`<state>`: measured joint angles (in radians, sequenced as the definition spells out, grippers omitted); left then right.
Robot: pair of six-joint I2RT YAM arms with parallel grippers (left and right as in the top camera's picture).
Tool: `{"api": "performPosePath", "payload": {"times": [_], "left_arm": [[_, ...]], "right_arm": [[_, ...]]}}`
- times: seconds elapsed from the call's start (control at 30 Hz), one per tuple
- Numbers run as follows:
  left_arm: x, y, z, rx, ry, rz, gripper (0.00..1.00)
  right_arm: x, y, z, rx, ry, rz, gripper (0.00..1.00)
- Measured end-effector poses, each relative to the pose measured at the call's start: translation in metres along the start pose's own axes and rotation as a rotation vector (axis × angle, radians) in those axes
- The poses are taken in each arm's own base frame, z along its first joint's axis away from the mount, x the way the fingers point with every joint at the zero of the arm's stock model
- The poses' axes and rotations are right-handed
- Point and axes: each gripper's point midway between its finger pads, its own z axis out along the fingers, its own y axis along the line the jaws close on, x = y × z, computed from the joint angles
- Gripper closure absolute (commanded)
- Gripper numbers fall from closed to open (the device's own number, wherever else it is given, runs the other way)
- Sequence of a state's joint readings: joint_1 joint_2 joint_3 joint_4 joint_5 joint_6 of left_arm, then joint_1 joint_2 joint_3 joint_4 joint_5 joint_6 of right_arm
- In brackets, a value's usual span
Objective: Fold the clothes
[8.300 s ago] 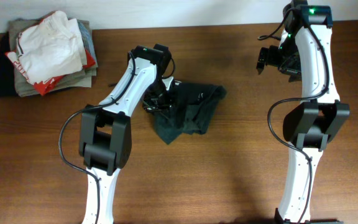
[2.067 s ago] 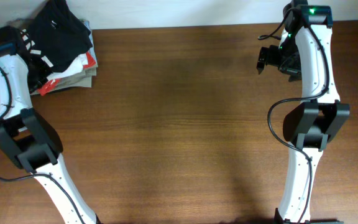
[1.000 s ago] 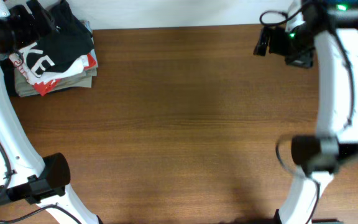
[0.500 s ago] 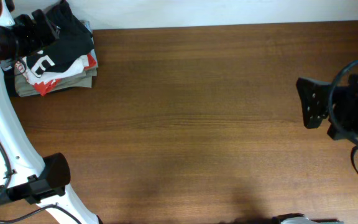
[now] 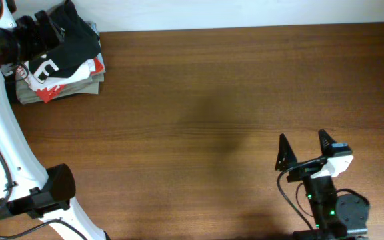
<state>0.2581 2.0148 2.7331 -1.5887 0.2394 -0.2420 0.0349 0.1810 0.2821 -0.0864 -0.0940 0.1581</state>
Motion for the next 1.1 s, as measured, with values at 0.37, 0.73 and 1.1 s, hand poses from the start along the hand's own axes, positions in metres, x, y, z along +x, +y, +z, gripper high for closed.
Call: {"api": "performPosePath", "payload": {"times": [0.37, 0.73, 1.1], "left_arm": [[0.0, 0.0, 0.0, 0.0, 0.001, 0.0, 0.01], [0.0, 0.0, 0.0, 0.0, 0.001, 0.0, 0.01], [0.01, -0.029, 0.022, 0.082, -0.139, 0.152, 0.01]], "right_arm": [[0.078, -0.029, 0.001, 0.101, 0.031, 0.106, 0.01], [0.087, -0.031, 0.0, 0.113, 0.065, 0.108, 0.01], [0.087, -0.031, 0.0, 0.114, 0.067, 0.108, 0.01]]}}
